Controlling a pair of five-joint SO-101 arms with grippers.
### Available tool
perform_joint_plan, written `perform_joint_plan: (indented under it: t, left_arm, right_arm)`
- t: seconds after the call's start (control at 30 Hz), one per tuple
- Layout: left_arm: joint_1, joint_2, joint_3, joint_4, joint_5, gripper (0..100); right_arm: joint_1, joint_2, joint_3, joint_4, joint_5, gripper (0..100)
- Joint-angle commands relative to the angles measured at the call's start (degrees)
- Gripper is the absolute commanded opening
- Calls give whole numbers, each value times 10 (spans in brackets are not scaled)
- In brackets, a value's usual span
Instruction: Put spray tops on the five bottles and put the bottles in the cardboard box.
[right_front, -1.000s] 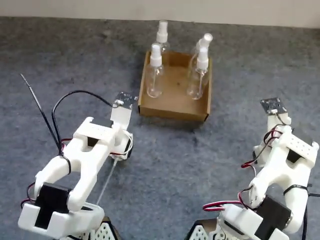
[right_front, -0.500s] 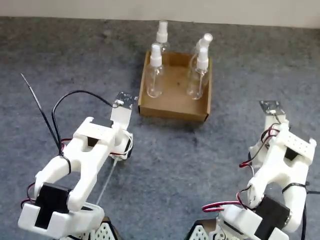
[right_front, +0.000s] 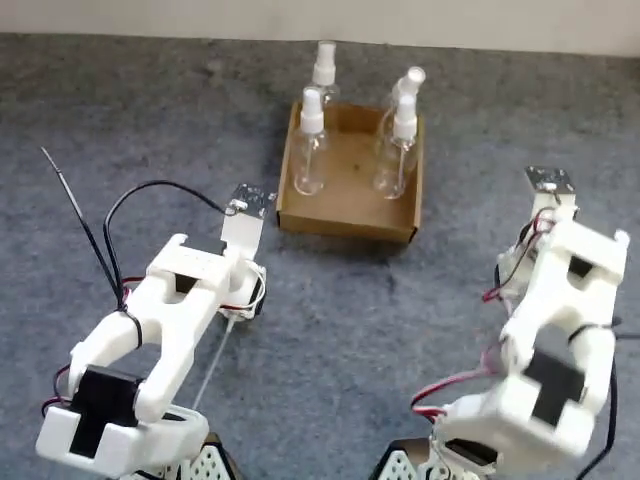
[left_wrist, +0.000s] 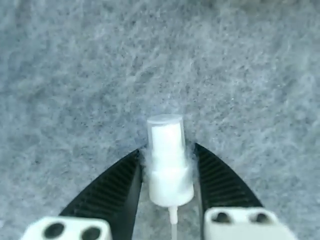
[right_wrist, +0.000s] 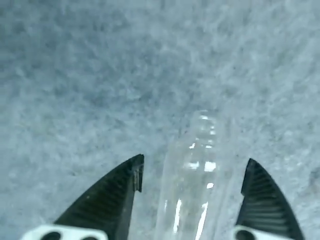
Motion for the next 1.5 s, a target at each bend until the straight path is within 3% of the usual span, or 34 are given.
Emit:
perform_joint_plan:
  t: [0.0,0.1,0.3,0.67,0.9,1.1,1.23,1.47]
  left_arm:
    - [1,3,-18,-4,1,69]
    - [1,3,-18,-4,1,69]
    - [2,3,-18,-4,1,69]
    - [3,7,-18,-4,1,69]
    - [3,7,-18,-5,1,69]
    - [2,3,-23,-8,1,67]
    - [-20,-12,-51,17,1,66]
    - [-76,-196,-132,133,1,66]
  right_arm:
    - [11,64,-166,95,18,264]
    - [12,77,-205,122,33,264]
    - [22,82,-146,116,84,264]
    - [44,83,-50,26,91,259]
    - [45,75,-63,29,91,74]
    - [-28,-15,-104,85,90,22]
    - [-92,-139,-102,102,40,3]
    - [-296,-360,5,104,-37,3]
